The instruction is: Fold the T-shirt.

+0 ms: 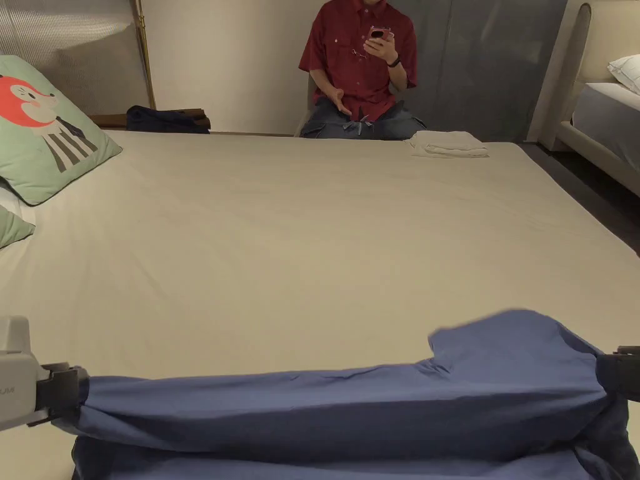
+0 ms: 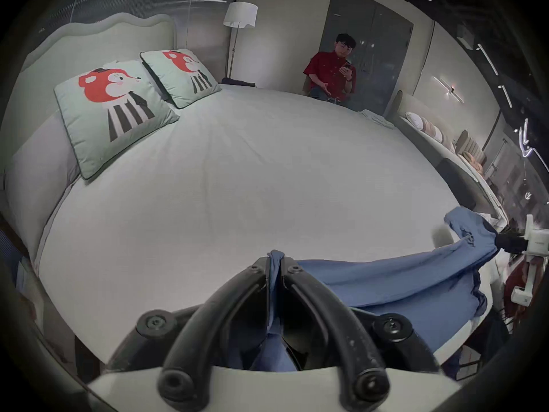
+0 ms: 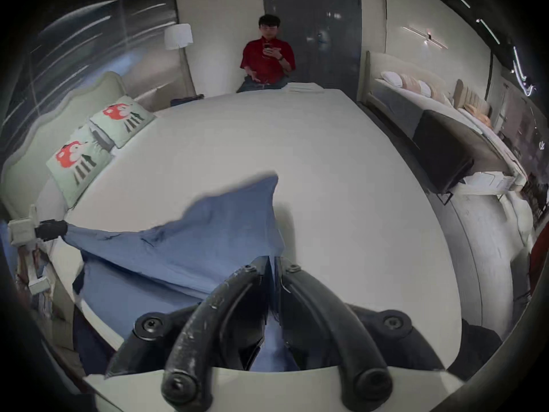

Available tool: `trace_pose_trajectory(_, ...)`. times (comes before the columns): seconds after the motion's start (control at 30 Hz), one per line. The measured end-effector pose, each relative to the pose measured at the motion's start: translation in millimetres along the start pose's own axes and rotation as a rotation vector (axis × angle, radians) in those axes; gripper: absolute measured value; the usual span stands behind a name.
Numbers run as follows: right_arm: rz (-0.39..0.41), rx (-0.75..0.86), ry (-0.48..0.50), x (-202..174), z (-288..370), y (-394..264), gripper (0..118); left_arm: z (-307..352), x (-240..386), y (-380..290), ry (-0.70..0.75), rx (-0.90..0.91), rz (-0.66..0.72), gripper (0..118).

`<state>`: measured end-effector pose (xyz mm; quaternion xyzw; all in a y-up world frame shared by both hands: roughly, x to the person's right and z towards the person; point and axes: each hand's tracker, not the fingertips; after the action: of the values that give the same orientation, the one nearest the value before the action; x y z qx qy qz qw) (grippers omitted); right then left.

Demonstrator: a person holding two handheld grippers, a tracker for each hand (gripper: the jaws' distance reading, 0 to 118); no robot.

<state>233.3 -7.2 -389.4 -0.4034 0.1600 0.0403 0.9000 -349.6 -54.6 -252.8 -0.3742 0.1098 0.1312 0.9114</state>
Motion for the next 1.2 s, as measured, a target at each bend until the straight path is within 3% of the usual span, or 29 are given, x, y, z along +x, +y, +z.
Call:
trace_pose_trajectory(0.2, 0.075, -0.034, -0.003, -16, 39, -52, 2, 28, -10, -53, -0.001, -0.028, 0.012, 2)
trace_pose_trajectory(0.27, 0.084, -0.076, -0.008, -2, 31, -69, 2, 30, -13, -72, 0.002, -0.056, 0.015, 2)
trace_pose_trajectory(0.53, 0.065, -0.207, -0.048, -5, 1, -132, 2, 17, -18, -129, 0.021, -0.159, 0.011, 2)
trace_pose_trajectory(0.77, 0.046, -0.215, -0.065, -2, -6, -155, 2, 11, -22, -143, 0.030, -0.159, 0.035, 3)
trace_pose_trajectory(0.8, 0.036, -0.198, -0.058, -1, -4, -156, 3, 14, -22, -143, 0.026, -0.142, 0.038, 13)
trace_pose_trajectory(0.83, 0.020, -0.167, -0.053, 0, -1, -156, 10, 19, -24, -142, 0.013, -0.120, 0.038, 30)
trace_pose_trajectory(0.87, 0.002, -0.153, -0.044, 1, 2, -155, 26, 24, -23, -140, 0.004, -0.093, 0.037, 53)
trace_pose_trajectory(0.9, -0.030, -0.138, -0.025, -4, 14, -152, 59, 31, -22, -136, 0.001, -0.050, 0.035, 84)
trace_pose_trajectory(0.93, -0.047, -0.095, -0.025, -5, 21, -148, 80, 38, -19, -131, -0.012, -0.011, 0.036, 97)
trace_pose_trajectory(0.97, -0.067, -0.038, -0.029, -8, 27, -143, 90, 46, -16, -126, -0.024, 0.034, 0.044, 102)
trace_pose_trajectory(1.07, -0.076, 0.178, -0.049, -25, 53, -122, 91, 69, 4, -104, -0.051, 0.179, 0.021, 102)
trace_pose_trajectory(1.2, -0.005, 0.514, -0.164, -68, 76, -103, 91, 93, 40, -87, -0.030, 0.406, -0.047, 102)
